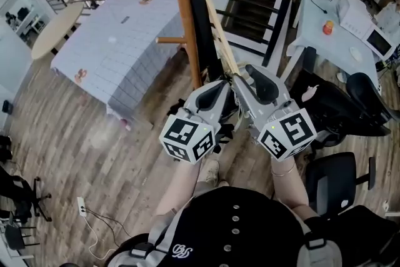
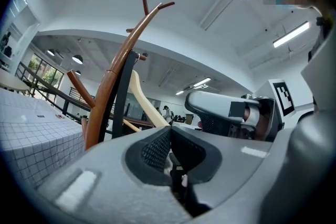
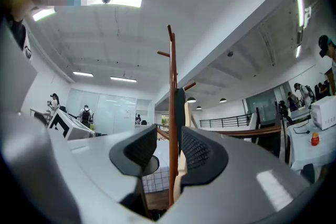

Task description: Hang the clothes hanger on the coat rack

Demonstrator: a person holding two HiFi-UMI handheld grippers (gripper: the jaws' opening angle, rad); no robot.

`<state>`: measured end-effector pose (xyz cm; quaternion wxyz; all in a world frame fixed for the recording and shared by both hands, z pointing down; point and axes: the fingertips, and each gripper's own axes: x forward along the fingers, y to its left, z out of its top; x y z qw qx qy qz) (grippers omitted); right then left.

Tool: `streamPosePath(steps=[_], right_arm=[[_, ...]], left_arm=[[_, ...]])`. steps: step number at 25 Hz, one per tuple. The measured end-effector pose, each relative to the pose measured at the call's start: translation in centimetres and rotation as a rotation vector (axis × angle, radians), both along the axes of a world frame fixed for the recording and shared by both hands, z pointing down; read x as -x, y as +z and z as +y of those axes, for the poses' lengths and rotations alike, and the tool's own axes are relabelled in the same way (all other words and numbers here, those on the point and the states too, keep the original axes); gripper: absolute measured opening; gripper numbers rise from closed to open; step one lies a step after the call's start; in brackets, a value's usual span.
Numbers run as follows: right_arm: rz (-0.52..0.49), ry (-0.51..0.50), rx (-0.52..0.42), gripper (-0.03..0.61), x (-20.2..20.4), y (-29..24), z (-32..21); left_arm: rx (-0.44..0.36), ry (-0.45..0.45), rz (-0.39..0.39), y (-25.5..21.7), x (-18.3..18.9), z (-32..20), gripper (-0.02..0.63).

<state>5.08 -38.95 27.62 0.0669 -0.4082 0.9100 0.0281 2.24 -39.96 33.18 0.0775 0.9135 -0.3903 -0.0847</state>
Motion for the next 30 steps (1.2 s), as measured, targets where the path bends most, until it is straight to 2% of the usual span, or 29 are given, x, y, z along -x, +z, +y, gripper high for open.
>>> streamPosePath(steps=[4,11,15,21,30], right_arm=[[-0.046,0.002,-0.006,0.125,-1.0,-0.1,1.7],[-0.084,0.0,-0.001,-0.002,-2.4,1.3,4.0],[-0.078,-0.015,-0.002,-0.002,-2.7,1.7,4.9],[-0.069,-0.019,-0.005,-0.002,-2.9,3.2,5.9],[-0.012,-0.084,0.015,-0.003,-1.6,5.5,7.7]], left_arm=[[-0.015,0.027,0.049,-0.2,-0.5,1.9,-0.002],[-0.021,0.051,0.08,0.1,-1.4,4.2,-0.001],[-0.024,0.066,0.064,0.3,-2.0,5.0,0.0],[0.013,0.071,-0.026,2.0,-2.5,5.4,0.0],[0.076,0.072,-0.038,4.5,-1.6,6.2,-0.001]])
